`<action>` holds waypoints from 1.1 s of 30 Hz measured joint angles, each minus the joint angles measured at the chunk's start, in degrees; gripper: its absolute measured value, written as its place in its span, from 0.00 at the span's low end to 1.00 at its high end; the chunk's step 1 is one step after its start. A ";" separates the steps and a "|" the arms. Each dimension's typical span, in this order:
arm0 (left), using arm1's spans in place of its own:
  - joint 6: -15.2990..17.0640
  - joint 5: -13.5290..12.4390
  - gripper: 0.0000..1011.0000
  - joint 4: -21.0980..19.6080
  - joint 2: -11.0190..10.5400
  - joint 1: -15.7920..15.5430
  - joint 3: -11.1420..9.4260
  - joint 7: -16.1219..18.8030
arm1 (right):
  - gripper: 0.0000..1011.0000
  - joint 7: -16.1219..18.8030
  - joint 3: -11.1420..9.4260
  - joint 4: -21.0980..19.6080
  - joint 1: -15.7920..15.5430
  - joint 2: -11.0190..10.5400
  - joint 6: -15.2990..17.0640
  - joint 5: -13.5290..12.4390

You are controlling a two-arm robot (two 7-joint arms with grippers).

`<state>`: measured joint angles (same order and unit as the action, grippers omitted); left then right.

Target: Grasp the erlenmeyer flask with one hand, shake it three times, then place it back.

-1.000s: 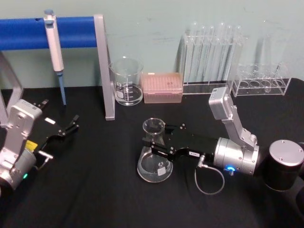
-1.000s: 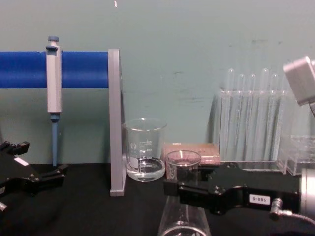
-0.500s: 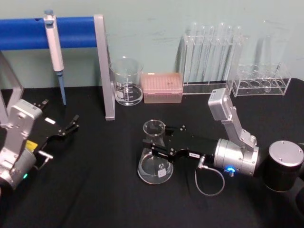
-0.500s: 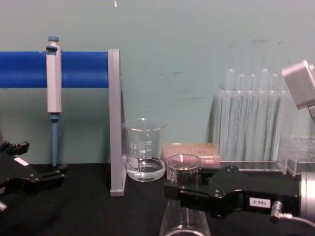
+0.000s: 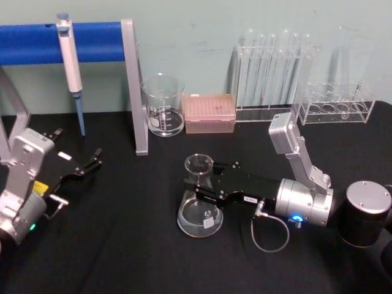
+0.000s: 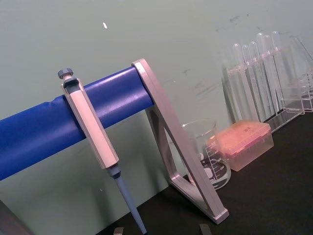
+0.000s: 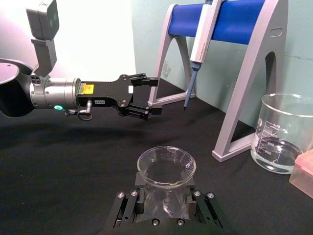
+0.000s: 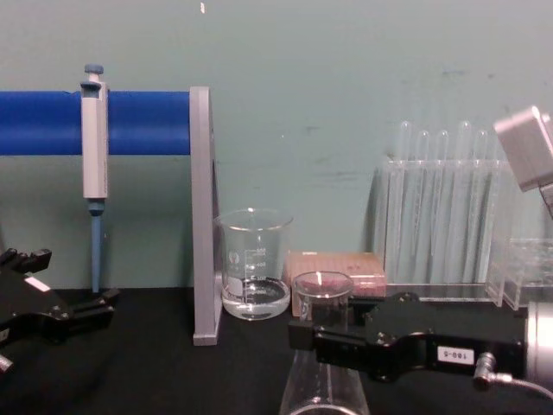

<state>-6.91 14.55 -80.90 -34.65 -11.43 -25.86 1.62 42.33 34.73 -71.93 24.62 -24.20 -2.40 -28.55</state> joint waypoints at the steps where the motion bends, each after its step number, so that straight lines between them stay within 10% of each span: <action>1: 0.00 0.00 0.99 0.00 0.00 0.00 0.00 0.00 | 0.45 0.00 0.00 0.00 0.00 0.00 0.00 0.00; 22: 0.00 0.00 0.99 0.00 0.00 0.00 0.00 0.00 | 0.45 -0.08 0.00 -0.08 -0.12 -0.04 -0.10 0.20; 33: 0.00 0.00 0.99 0.00 0.00 0.00 0.00 0.00 | 0.79 -0.11 0.01 -0.06 -0.13 -0.04 -0.05 0.36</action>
<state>-6.91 14.55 -80.90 -34.65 -11.43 -25.86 1.62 42.22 34.74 -71.98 24.49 -24.24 -2.44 -28.19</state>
